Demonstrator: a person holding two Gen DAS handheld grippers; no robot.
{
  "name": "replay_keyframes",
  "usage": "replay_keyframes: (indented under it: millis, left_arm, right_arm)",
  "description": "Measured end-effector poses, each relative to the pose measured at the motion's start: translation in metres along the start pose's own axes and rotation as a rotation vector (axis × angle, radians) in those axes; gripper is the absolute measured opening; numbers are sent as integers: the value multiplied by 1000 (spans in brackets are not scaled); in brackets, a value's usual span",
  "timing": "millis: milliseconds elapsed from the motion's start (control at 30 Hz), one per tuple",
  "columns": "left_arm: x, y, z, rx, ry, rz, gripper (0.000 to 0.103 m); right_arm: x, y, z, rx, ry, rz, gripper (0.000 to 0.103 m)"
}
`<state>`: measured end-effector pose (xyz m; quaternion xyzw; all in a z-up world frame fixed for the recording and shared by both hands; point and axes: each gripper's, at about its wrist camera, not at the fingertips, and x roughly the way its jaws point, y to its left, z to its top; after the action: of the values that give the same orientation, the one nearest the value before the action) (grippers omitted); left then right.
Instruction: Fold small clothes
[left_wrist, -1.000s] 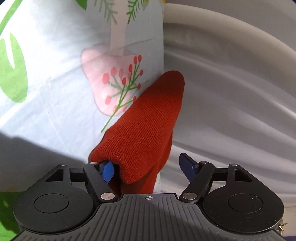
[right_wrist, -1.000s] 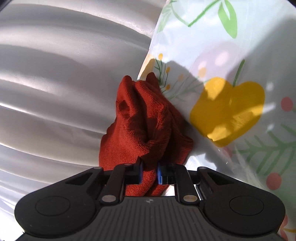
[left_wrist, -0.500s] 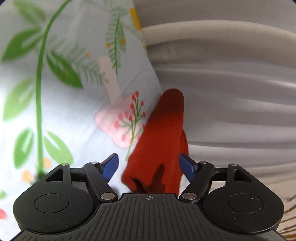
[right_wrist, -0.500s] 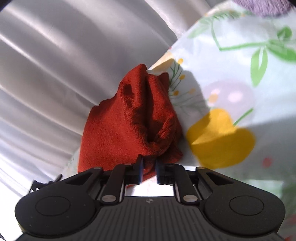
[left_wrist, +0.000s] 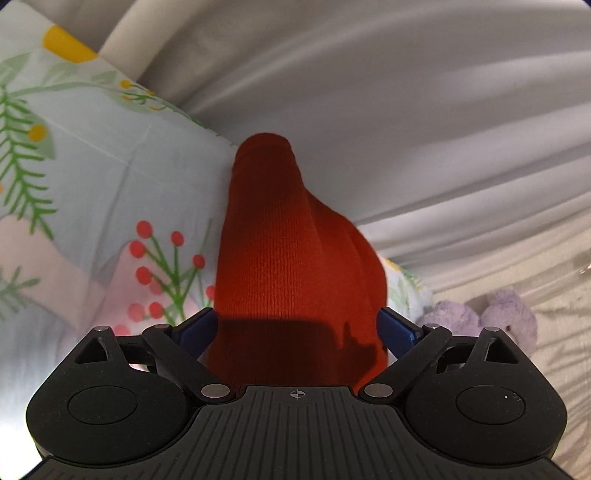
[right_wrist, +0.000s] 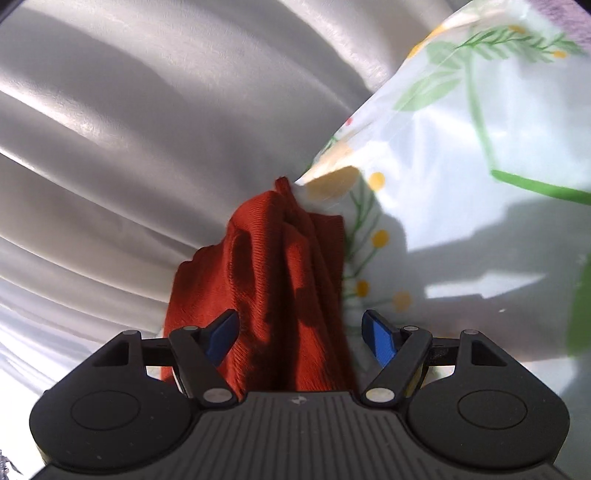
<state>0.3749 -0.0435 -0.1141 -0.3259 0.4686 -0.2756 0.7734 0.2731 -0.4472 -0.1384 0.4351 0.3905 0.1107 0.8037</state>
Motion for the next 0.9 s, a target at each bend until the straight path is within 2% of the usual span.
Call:
replay_keyframes:
  millis: [67, 133, 167, 200, 267, 333, 400, 500, 633, 800, 900]
  left_arm:
    - [7, 0, 1, 8, 16, 16, 94]
    - [13, 3, 2, 2, 29, 30, 91]
    - [13, 8, 2, -11, 34, 33, 87]
    - [18, 12, 3, -27, 40, 34, 82]
    - [22, 18, 3, -42, 42, 32, 76]
    - [16, 20, 4, -51, 37, 34, 70]
    - [15, 19, 4, -57, 33, 47, 59]
    - [12, 13, 2, -35, 19, 58, 51]
    - [5, 5, 0, -16, -5, 53, 48]
    - [-24, -10, -8, 1, -26, 11, 46]
    - [-56, -16, -20, 32, -48, 26, 46]
  right_arm:
    - [9, 0, 4, 14, 34, 55, 74]
    - [16, 3, 6, 4, 44, 57, 74]
    - [19, 5, 6, -11, 43, 58, 68]
    - [23, 7, 8, -16, 50, 59, 56]
    - [32, 5, 7, -9, 78, 54, 48]
    - [36, 6, 4, -24, 72, 58, 46]
    - [37, 8, 2, -24, 60, 52, 40]
    - [35, 19, -4, -53, 30, 42, 30]
    - [29, 39, -6, -102, 3, 13, 28]
    - [20, 70, -17, -146, 6, 78, 27]
    - [17, 92, -30, -174, 35, 103, 27]
